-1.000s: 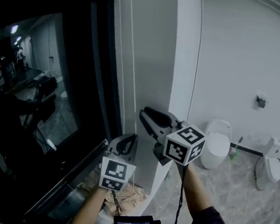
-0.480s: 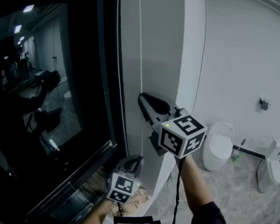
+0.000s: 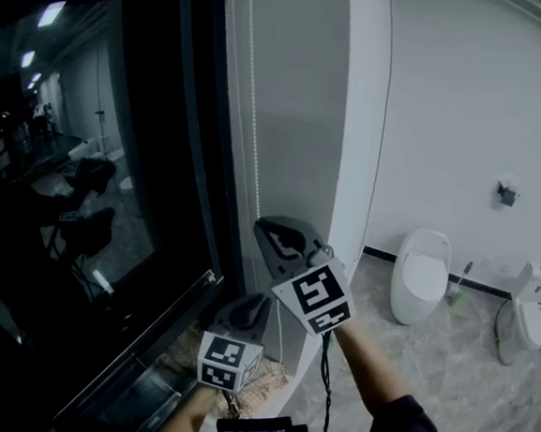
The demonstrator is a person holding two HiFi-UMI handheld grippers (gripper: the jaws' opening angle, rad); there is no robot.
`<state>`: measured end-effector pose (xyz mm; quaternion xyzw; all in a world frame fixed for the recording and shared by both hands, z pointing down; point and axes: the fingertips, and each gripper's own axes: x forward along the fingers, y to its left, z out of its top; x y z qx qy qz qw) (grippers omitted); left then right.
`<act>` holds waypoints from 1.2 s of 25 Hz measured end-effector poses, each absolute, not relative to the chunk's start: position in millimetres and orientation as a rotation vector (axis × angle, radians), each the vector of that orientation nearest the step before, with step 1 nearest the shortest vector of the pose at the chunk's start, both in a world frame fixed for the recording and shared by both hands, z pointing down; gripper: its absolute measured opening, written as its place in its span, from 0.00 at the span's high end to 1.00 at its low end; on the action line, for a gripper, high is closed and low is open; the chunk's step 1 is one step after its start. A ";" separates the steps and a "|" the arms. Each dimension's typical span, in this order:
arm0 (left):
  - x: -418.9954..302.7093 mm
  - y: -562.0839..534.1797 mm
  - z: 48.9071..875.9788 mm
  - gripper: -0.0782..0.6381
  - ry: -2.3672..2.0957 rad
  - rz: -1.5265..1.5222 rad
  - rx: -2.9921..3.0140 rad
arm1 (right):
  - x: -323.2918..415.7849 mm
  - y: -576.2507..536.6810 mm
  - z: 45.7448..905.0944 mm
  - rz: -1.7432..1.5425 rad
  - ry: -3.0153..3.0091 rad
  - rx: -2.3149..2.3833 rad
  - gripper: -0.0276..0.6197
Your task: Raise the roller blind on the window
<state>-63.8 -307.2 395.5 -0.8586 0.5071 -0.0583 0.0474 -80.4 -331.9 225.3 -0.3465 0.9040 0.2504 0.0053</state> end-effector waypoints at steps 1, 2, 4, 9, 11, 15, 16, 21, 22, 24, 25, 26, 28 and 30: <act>-69.0 -307.2 382.0 0.87 1.552 -0.142 -2.595 | -80.2 -333.6 236.7 0.783 2.844 -1.097 0.93; -74.6 -307.1 369.6 0.87 1.557 -0.111 -2.571 | -79.9 -335.4 248.8 0.777 2.859 -1.109 0.93; -85.8 -306.4 349.8 0.87 1.567 -0.060 -2.533 | -79.7 -338.6 274.0 0.755 2.894 -1.128 0.93; -101.4 -305.9 326.7 0.87 1.595 -0.004 -2.487 | -81.7 -343.4 337.9 0.694 3.012 -1.141 0.93; -104.1 -305.0 324.5 0.87 1.601 0.004 -2.480 | -80.9 -343.7 358.0 0.661 3.048 -1.146 0.93; -104.8 -305.1 323.0 0.87 1.606 0.013 -2.476 | -71.7 -344.7 363.9 0.640 3.031 -1.196 0.93; -104.4 -305.0 322.1 0.87 1.606 0.017 -2.475 | -67.6 -344.4 360.7 0.629 3.016 -1.215 0.93; -99.7 -307.7 314.6 0.87 1.595 0.034 -2.467 | -39.6 -330.0 325.8 0.514 2.868 -1.232 0.91; -97.9 -308.8 312.5 0.87 1.591 0.043 -2.470 | -35.7 -325.9 317.2 0.514 2.847 -1.221 0.91; -94.9 -308.6 308.0 0.87 1.587 0.072 -2.475 | -30.7 -316.5 300.7 0.536 2.810 -1.202 0.91; -93.1 -307.6 305.8 0.87 1.583 0.084 -2.474 | -28.7 -312.2 293.3 0.556 2.790 -1.203 0.91; -90.6 -306.4 303.9 0.87 1.576 0.090 -2.473 | -26.8 -308.7 287.1 0.577 2.773 -1.207 0.91; -85.1 -305.2 302.3 0.87 1.559 0.081 -2.469 | -25.4 -303.9 279.8 0.612 2.759 -1.212 0.94; -81.0 -305.8 301.4 0.87 1.545 0.062 -2.459 | -26.5 -301.5 277.4 0.630 2.757 -1.208 0.94</act>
